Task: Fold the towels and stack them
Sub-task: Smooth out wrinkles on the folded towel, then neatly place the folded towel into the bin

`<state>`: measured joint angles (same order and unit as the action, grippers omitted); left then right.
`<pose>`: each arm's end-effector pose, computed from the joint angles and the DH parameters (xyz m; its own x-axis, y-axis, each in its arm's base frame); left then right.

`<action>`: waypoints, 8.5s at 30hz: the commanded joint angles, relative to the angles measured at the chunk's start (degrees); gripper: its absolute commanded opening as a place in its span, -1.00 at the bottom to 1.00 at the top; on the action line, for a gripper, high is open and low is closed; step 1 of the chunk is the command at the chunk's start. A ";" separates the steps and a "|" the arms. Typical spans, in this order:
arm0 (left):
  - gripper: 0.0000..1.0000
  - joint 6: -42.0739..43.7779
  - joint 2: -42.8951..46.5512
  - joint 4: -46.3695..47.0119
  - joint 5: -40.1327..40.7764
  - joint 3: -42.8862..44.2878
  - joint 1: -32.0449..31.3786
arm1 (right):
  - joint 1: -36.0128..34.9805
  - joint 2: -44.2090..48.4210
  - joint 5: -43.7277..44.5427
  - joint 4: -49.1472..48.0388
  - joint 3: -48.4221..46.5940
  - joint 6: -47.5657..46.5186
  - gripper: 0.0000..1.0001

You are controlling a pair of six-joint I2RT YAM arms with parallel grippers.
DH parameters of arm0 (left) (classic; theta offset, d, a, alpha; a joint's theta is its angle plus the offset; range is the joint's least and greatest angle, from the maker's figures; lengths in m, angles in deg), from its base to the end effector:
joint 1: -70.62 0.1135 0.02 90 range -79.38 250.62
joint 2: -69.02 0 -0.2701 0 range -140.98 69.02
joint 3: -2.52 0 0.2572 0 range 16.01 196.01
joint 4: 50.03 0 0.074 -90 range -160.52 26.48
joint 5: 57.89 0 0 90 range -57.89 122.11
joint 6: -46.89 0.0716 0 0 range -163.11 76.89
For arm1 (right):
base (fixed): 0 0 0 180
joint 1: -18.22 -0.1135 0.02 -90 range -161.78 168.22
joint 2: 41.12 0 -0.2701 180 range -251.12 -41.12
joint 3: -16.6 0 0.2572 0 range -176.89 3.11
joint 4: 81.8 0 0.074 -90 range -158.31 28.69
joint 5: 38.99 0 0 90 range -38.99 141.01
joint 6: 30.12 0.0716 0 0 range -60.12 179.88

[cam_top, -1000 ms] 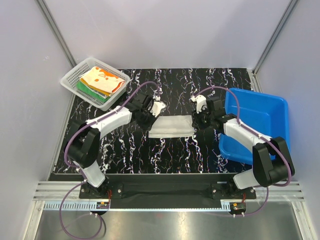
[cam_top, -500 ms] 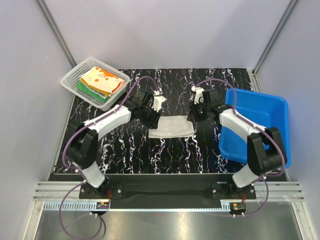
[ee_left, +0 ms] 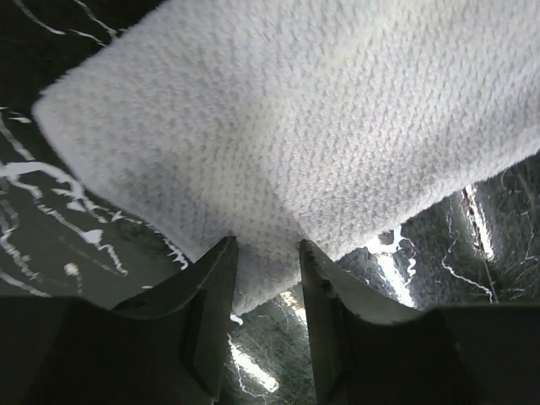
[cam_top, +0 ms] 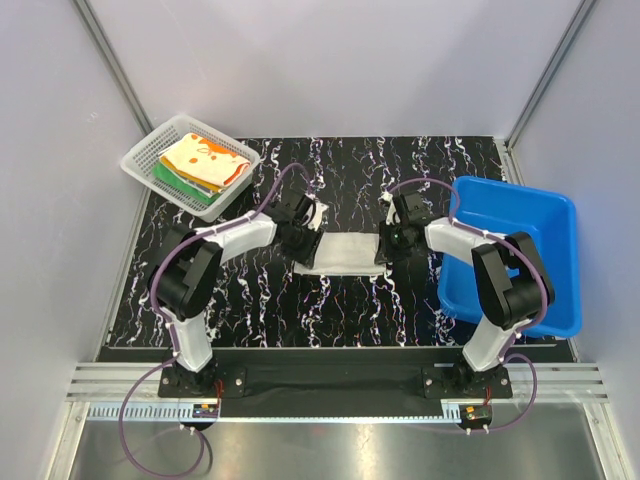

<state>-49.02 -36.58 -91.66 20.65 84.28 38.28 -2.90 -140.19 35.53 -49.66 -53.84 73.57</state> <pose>0.3200 -0.2194 0.1385 -0.8257 0.4034 -0.3944 0.5117 0.8299 -0.2225 0.3272 0.1469 0.1322 -0.9019 -0.1039 -0.4193 -0.2629 0.9022 0.3419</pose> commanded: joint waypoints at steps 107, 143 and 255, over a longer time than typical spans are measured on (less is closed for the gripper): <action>-0.85 -14.57 -7.17 2.91 -3.91 2.31 11.51 | -2.96 13.37 -7.19 -3.01 0.79 7.66 -0.45; -1.00 16.20 -0.21 -21.07 23.17 33.40 20.55 | -2.96 17.77 -2.88 -1.25 -4.57 3.71 0.99; -0.05 7.06 -13.40 -5.52 -9.63 15.93 23.37 | -20.10 7.30 30.95 -16.55 0.35 23.05 -0.45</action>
<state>-41.90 -49.04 -97.54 11.71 100.62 62.59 -23.34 -136.10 64.01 -64.28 -53.82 98.27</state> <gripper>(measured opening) 0.480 0.273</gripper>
